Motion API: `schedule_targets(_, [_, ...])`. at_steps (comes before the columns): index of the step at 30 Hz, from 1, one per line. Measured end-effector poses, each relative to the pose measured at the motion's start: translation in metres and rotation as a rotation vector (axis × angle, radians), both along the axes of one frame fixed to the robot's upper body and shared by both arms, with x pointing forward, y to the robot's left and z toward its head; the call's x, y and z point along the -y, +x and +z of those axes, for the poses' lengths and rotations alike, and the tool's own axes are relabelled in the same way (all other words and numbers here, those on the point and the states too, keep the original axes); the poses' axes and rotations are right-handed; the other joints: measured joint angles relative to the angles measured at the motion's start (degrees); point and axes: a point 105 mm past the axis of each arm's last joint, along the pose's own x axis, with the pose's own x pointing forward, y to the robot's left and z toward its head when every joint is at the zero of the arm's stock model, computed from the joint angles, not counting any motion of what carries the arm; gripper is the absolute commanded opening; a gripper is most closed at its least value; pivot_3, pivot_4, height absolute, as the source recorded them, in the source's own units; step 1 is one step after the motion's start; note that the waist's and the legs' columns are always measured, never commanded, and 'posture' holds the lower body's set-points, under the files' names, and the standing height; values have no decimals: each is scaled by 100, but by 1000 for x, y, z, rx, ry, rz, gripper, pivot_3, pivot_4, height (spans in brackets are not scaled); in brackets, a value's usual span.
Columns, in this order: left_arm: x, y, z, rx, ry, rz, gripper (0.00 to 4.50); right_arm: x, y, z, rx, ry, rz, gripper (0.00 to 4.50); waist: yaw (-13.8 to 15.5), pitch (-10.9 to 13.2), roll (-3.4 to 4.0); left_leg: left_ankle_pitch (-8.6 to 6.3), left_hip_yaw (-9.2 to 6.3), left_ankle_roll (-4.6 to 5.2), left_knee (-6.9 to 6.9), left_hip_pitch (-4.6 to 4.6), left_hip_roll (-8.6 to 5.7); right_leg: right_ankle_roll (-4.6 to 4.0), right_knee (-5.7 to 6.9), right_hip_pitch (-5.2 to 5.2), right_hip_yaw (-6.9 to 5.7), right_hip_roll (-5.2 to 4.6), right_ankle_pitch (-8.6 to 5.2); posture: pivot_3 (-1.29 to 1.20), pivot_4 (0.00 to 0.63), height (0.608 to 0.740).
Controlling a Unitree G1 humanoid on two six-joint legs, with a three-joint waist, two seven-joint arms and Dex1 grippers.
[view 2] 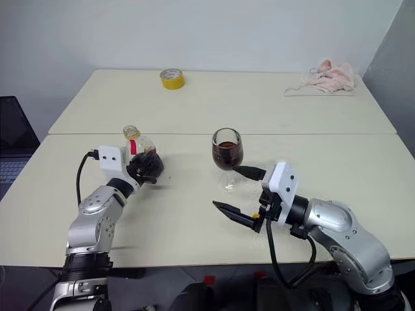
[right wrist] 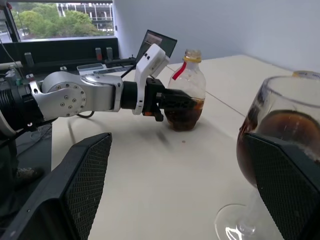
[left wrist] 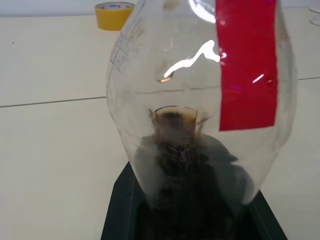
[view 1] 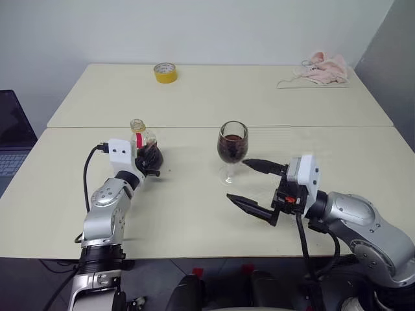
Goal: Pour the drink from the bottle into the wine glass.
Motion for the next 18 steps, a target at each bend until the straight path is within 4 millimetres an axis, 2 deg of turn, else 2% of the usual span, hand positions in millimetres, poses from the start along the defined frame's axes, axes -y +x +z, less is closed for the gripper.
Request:
schedule_targets(7, [-1,1,-1,4,1,7,683,-1,-1,1,6,-5,15,4500,0,-1,0,0,2,0,-3,4,0,0,0,1,2,0,0,0,150,740])
schedule_targets(18, [-8,1,-4,4,-6,32,4237,0,-2,-2,8,-5,26,4500,1,-1,0,0,1,0,-5,5,0,0,-1,1,2,0,0,0,150,740])
